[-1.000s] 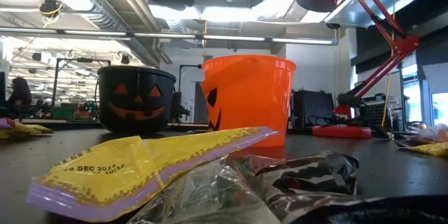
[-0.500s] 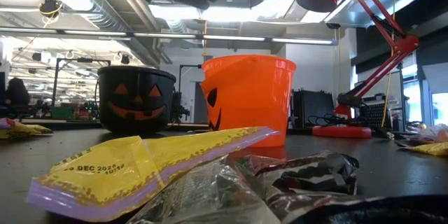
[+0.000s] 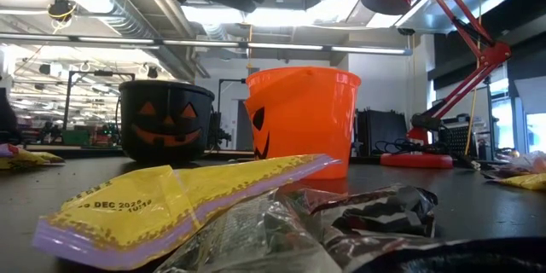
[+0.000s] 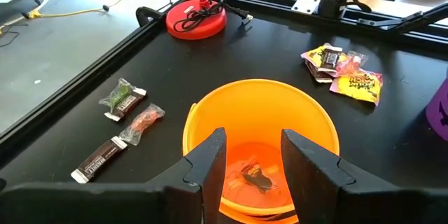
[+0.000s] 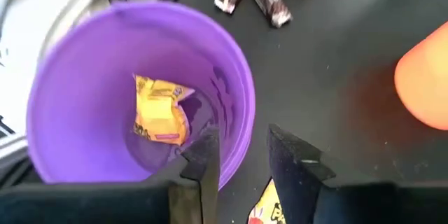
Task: Sort candy
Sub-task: Adjust the purple bucket
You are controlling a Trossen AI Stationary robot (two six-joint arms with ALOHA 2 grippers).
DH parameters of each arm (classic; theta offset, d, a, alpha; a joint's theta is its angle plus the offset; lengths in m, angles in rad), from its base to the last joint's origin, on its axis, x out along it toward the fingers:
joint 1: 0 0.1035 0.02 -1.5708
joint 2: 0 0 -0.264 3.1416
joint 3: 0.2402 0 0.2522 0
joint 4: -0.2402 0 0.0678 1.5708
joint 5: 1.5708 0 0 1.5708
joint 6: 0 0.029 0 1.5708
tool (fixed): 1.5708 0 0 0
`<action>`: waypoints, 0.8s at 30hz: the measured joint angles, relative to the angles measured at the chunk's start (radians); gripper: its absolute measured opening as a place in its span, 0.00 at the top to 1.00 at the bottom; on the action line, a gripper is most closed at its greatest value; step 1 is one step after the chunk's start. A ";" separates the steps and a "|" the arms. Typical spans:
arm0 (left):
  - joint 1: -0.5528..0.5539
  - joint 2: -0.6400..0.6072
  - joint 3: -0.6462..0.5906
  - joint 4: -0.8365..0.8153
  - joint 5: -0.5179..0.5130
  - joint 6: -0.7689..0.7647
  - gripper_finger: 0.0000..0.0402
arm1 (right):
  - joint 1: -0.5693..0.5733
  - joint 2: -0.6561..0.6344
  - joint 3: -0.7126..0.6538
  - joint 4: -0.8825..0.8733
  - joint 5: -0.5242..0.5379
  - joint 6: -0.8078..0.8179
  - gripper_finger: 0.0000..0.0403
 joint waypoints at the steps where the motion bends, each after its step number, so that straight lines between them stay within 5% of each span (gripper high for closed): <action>1: 0.000 0.000 0.000 0.000 0.000 -0.004 0.68 | 0.000 0.014 0.000 -0.002 0.000 0.000 0.71; 24: 0.000 0.000 0.000 0.000 0.000 -0.007 0.68 | -0.126 0.089 0.000 -0.119 0.000 -0.007 0.71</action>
